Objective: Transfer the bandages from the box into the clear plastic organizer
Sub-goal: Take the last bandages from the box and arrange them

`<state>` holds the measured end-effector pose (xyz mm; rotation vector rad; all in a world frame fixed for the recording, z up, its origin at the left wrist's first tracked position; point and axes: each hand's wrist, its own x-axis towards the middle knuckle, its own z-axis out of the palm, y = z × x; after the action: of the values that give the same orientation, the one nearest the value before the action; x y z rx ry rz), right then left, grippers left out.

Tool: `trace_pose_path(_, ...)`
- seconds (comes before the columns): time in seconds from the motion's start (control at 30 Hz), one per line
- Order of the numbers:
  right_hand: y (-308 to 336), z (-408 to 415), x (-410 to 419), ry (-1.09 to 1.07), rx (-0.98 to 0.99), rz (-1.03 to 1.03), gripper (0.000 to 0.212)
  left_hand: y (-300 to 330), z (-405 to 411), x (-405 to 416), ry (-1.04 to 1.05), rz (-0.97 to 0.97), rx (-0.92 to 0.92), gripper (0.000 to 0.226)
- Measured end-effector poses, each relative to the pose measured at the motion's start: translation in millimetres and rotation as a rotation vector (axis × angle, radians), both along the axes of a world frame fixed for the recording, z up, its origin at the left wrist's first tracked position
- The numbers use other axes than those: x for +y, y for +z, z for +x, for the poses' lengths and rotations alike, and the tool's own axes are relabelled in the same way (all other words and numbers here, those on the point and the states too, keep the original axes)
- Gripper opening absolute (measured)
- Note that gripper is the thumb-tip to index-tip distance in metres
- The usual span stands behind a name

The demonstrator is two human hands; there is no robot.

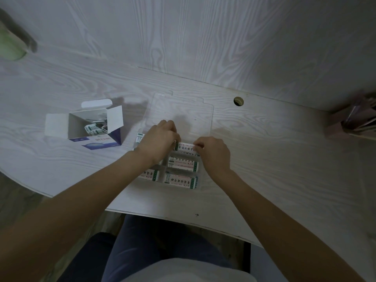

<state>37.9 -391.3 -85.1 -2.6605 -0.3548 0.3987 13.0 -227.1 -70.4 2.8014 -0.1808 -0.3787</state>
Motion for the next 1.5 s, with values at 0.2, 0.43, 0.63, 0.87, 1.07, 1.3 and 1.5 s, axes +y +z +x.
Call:
trace_pose_path(0.2, -6.3, 0.2, 3.7, 0.177, -0.141, -0.22, 0.018, 0.7, 1.5, -4.5, -0.064, 0.211, 0.0, 0.038)
trace_pose_path(0.43, -5.5, -4.0, 11.2, 0.225, -0.249, -0.332, 0.015, 0.6, 1.9, -5.4, -0.055, 0.22, 0.013, 0.034)
trace_pose_path(0.63, -5.9, -5.8, 13.8, 0.177, -0.261, -0.313, 0.032, 4.9, 2.1, -4.9, -0.014, 0.139, 0.035, 0.04)
trace_pose_path(0.87, 10.8, 2.0, 11.5, 0.112, -0.085, -0.142, 0.023, 15.3, -2.3, 7.5, 0.088, -0.16, 0.082, 0.042)
trace_pose_path(1.07, 39.0, 15.8, 31.7, 0.131, -0.069, 0.163, 0.024, 57.5, -13.9, 27.9, 0.263, -0.484, -0.081, 0.036)
trace_pose_path(1.3, 61.5, 17.5, 104.1, 0.346, -0.089, 0.337, 0.017, 69.8, -39.9, 102.2, 0.53, -0.216, -0.285, 0.031)
trace_pose_path(1.5, 64.2, 7.6, 169.2, 0.618, -0.146, 0.212, 0.026, 50.9, -74.3, 173.0, 0.439, 0.001, -0.01, 0.088)
